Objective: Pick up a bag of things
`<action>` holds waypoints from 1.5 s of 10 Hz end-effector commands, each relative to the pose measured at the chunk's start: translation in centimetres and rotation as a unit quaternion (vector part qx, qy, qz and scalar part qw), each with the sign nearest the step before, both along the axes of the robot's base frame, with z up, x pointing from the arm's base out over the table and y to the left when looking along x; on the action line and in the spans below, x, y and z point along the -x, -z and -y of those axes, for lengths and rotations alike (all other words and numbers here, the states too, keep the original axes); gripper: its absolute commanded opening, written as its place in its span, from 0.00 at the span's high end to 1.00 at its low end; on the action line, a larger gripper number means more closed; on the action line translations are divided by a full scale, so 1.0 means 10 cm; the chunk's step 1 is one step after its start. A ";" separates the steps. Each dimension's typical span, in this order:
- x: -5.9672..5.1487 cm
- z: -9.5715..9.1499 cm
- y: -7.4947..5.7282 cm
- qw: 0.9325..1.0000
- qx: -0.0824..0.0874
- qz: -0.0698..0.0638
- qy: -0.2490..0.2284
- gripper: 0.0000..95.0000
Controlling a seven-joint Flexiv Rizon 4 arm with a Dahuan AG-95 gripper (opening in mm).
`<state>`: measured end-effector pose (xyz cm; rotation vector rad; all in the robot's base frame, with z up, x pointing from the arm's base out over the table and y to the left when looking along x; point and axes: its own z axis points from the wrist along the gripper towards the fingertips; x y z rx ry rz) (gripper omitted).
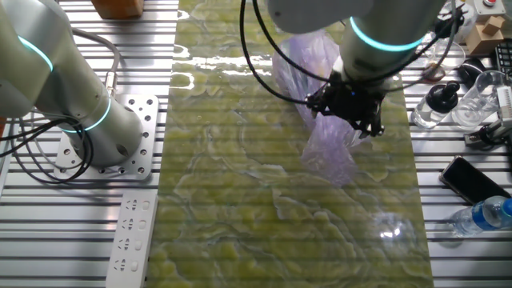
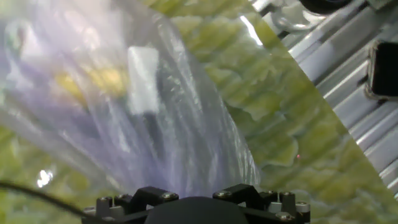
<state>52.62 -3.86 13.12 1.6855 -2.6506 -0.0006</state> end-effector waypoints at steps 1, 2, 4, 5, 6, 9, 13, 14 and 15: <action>-0.03 0.07 0.16 0.999 -0.024 0.012 -0.037 0.00; -0.06 0.10 0.25 0.999 -0.032 0.013 -0.042 0.00; -0.09 0.13 0.36 0.998 -0.046 0.014 -0.042 0.00; -0.10 0.11 0.37 0.998 -0.048 0.014 -0.041 0.00; -0.11 0.08 0.40 0.998 -0.045 0.016 -0.043 0.00; -0.15 -0.02 0.46 0.998 -0.043 0.010 -0.035 0.20; -0.15 -0.07 0.51 0.999 -0.036 0.010 -0.021 0.60; -0.16 -0.09 0.52 0.999 -0.036 0.012 -0.021 0.80; -0.16 -0.10 0.53 0.999 -0.033 0.015 -0.016 0.80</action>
